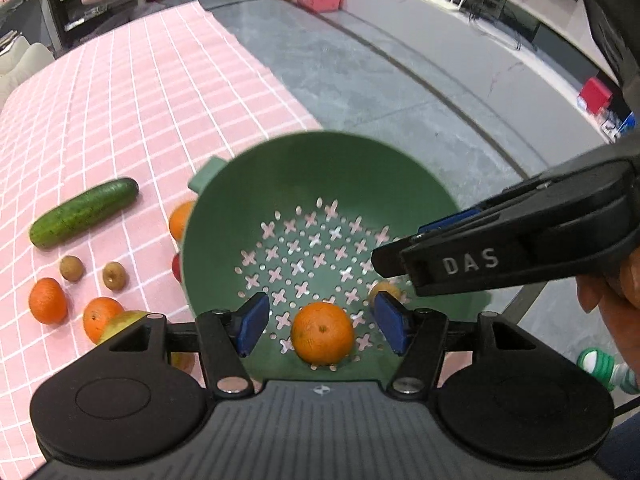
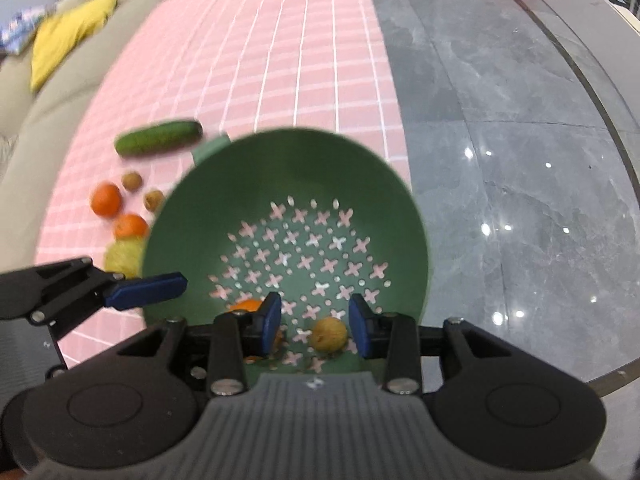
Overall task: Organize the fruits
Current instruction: 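Carry kiwi and orange over the green colander and release both, then move both tools back over the remaining fruits, then grasp the cucumber with the right tool while the left tool grasps an orange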
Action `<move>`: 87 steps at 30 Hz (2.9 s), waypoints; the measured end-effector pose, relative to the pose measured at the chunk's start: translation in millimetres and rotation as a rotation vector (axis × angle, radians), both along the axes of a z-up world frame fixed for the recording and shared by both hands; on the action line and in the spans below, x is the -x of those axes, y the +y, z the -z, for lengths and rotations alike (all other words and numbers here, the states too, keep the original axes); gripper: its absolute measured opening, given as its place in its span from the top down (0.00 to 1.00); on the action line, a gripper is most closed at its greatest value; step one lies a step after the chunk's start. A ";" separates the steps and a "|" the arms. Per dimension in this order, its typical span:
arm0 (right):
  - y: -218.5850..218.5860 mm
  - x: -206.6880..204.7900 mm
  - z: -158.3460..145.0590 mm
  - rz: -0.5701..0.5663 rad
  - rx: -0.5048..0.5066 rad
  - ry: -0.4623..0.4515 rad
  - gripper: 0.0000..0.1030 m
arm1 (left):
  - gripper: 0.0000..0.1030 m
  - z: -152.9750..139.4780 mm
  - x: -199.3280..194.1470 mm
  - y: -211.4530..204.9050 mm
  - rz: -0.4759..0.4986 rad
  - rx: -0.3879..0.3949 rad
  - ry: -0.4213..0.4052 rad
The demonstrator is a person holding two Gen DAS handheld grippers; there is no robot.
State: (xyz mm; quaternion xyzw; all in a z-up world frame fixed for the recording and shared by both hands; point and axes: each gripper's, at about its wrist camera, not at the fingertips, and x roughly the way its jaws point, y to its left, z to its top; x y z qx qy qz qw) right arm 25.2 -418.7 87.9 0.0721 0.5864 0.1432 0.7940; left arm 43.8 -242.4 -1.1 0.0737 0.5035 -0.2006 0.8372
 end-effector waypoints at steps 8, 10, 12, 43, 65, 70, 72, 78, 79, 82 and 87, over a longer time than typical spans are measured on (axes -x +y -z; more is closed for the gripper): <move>-21.1 36.5 -30.7 0.111 -0.045 -0.110 0.67 | 0.31 -25.9 20.8 20.2 0.001 0.068 -0.064; -23.3 50.2 -36.2 0.147 -0.051 -0.136 0.66 | 0.31 -28.7 24.7 28.8 -0.002 0.085 -0.068; -20.3 64.7 -40.0 0.157 -0.033 -0.163 0.66 | 0.31 -32.3 28.3 37.5 -0.008 0.093 -0.080; 136.3 53.4 -28.1 -0.068 0.073 -0.232 0.63 | 0.31 -8.4 16.8 259.6 -0.297 0.162 -0.130; 222.8 -11.6 5.5 -0.247 0.078 -0.214 0.59 | 0.30 29.1 -32.4 257.6 -0.303 0.094 -0.092; 225.9 -26.1 10.7 -0.207 0.065 -0.174 0.58 | 0.30 40.2 -45.6 260.2 -0.303 0.147 -0.062; 227.7 -31.9 11.2 -0.194 0.063 -0.170 0.58 | 0.30 43.3 -49.7 258.6 -0.298 0.144 -0.063; 233.5 -55.3 7.6 -0.190 0.093 -0.205 0.58 | 0.30 50.8 -60.8 255.5 -0.288 0.164 -0.059; 234.4 -61.2 5.7 -0.195 0.101 -0.218 0.58 | 0.30 52.2 -62.3 254.2 -0.278 0.164 -0.062; 241.1 -81.2 -0.4 -0.273 0.138 -0.276 0.57 | 0.30 57.8 -66.2 251.8 -0.264 0.169 -0.066; 259.1 -115.8 2.2 -0.510 0.201 -0.302 0.42 | 0.28 70.4 -73.3 249.4 -0.256 0.186 -0.044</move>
